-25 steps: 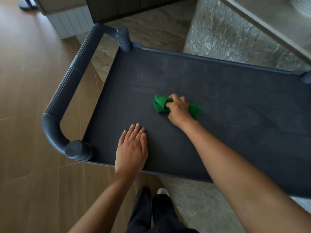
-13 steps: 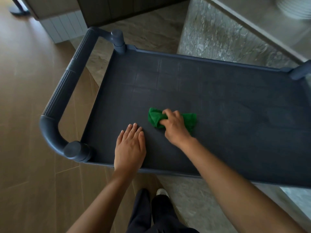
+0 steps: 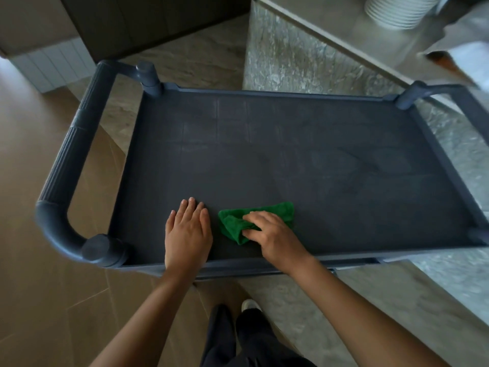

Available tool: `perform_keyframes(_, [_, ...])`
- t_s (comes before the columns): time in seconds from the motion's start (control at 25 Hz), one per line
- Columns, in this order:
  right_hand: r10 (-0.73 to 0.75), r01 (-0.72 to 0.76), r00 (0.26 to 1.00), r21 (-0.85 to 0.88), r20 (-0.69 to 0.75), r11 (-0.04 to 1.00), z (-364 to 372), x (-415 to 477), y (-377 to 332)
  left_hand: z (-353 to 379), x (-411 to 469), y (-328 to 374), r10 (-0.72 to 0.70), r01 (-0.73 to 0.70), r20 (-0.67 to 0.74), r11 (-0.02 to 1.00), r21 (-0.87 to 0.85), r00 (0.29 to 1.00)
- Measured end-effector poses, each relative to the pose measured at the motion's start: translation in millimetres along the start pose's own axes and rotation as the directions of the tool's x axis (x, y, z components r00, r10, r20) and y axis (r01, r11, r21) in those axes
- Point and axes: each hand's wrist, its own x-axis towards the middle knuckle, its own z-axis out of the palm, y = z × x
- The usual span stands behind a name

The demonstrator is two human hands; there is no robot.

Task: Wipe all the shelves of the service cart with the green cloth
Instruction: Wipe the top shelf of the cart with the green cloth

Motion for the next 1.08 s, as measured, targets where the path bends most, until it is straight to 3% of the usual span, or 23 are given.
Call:
perform_keyframes(0.2, [0.017,-0.015,0.996,-0.023,0.091,1.000,-13.8,-14.0,20.1,-2.2,-1.3,1.7,0.007,-0.007,0.013,1.000,-0.007,1.000])
perform_keyframes(0.44, [0.180,-0.167,0.980,-0.140,0.082,0.976,-44.3,-50.2,62.5,-7.3,-4.6,10.5,-0.014,0.013,0.051,1.000,0.019,0.999])
perform_keyframes(0.52, [0.232,-0.217,0.971,-0.179,0.066,0.960,-49.6,-54.0,66.5,-6.7,-3.9,25.5,-0.041,0.042,0.049,0.999,-0.012,0.998])
perform_keyframes(0.72, [0.348,-0.307,0.916,-0.210,0.200,0.928,-47.3,-41.0,60.9,13.8,2.5,93.8,-0.023,0.025,0.026,0.998,-0.062,0.999])
perform_keyframes(0.96, [0.358,-0.341,0.925,-0.142,0.127,0.929,-47.3,-24.2,61.3,40.1,3.9,122.9,-0.082,0.082,0.000,0.992,-0.091,0.997])
perform_keyframes(1.08, [0.225,-0.216,0.971,-0.115,0.079,0.970,-44.8,-32.3,61.5,44.9,3.0,116.6,-0.088,0.087,-0.015,0.994,-0.072,0.996])
